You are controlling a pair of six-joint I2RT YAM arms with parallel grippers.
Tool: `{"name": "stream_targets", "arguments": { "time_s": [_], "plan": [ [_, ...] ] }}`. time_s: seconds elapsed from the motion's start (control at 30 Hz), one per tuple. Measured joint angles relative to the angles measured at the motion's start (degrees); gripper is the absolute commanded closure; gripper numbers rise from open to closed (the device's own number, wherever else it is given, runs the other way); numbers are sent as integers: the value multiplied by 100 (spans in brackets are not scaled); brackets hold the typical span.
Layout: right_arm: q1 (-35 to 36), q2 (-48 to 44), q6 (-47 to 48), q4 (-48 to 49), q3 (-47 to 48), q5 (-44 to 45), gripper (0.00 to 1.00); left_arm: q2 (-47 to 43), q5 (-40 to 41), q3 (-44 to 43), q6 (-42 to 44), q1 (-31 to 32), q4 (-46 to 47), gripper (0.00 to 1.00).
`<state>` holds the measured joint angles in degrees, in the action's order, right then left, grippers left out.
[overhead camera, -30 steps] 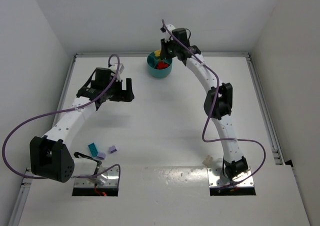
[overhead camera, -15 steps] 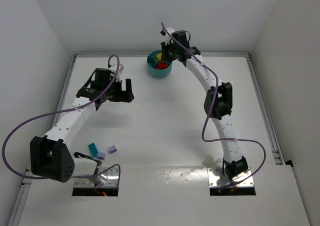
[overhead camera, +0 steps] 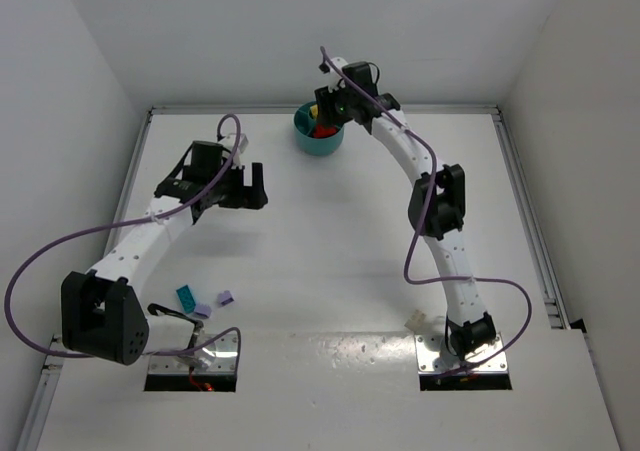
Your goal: Sort the legos into containers by color
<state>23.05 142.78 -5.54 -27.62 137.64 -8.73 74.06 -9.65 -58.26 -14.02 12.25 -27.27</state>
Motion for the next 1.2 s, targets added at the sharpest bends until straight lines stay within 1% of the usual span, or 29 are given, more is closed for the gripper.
{"name": "stream_targets", "arguments": {
  "time_s": [0.2,0.43,0.63,0.73,0.93,1.1,1.13,1.2],
  "plan": [
    [2,-435,-7,-37,-192,-81,47,-85,-2,125,0,-2,31,0],
    [2,-1016,153,-35,-372,-437,58,-184,-2,127,0,-2,83,0],
    [20,-1038,356,-87,-496,-846,67,-284,-2,157,0,-2,83,0],
    [83,-992,426,-90,-509,-957,68,-323,-2,195,17,-2,122,0],
    [400,-667,590,162,-509,-927,68,-348,-4,278,52,-9,120,0],
    [638,-306,719,179,-507,-774,68,-382,-31,302,136,-52,127,0],
    [667,-271,734,164,-509,-754,64,-385,-68,308,179,-61,125,0],
    [706,-256,772,131,-560,-723,61,-387,-155,321,321,-66,114,0]
  ]
}}
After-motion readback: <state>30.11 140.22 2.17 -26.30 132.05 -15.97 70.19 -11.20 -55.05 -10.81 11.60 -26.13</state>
